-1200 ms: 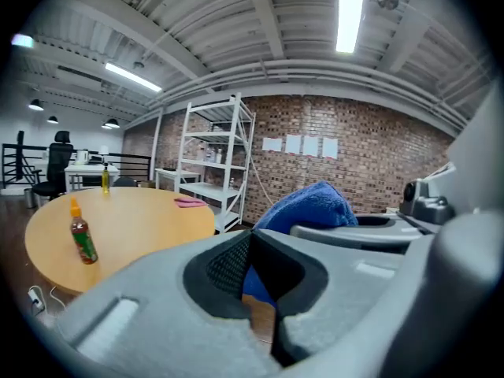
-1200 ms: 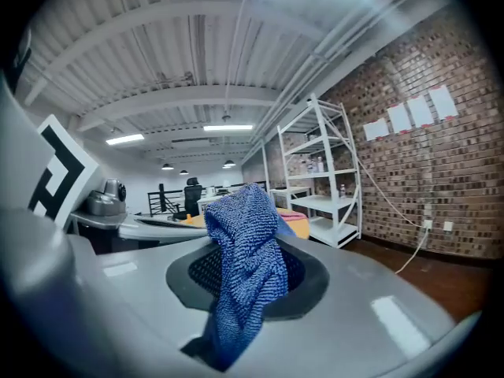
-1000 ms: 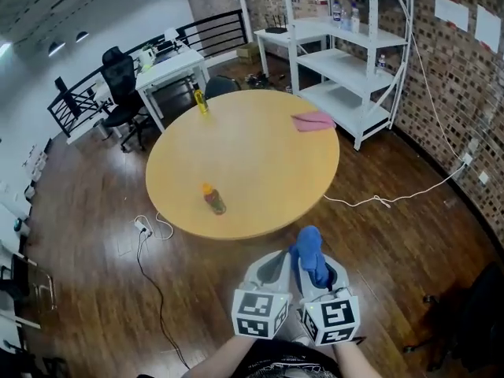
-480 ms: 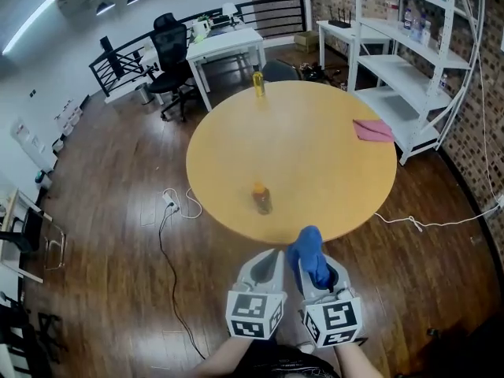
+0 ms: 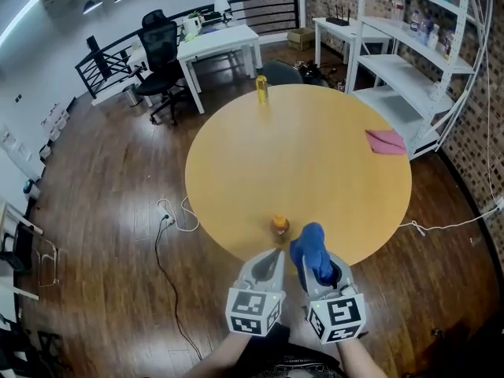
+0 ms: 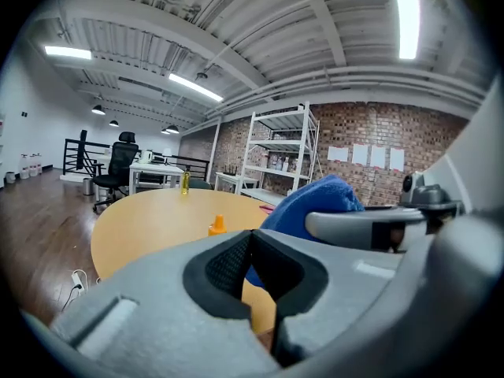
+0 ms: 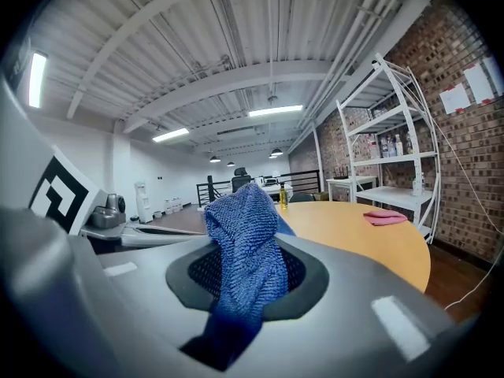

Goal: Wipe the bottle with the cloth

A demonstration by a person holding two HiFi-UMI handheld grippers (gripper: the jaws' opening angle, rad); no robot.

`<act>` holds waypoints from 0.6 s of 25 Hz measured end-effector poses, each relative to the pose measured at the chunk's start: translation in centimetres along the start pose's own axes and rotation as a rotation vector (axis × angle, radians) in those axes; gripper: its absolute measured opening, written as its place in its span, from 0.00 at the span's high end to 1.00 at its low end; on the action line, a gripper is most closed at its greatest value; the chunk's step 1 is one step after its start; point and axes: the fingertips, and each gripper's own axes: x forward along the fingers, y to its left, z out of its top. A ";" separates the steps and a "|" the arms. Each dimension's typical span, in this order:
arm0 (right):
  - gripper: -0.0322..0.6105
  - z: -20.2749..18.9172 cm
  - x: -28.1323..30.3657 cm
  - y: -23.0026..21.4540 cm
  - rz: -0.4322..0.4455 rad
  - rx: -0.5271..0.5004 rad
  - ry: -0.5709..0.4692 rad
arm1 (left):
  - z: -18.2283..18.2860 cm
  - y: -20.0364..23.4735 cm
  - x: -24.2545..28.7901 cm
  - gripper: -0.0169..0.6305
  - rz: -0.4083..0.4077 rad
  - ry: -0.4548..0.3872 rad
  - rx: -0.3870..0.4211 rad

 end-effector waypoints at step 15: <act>0.82 1.6 6.2 -2.6 -0.123 -0.016 0.042 | -1.2 5.7 6.7 0.75 -0.198 0.078 0.105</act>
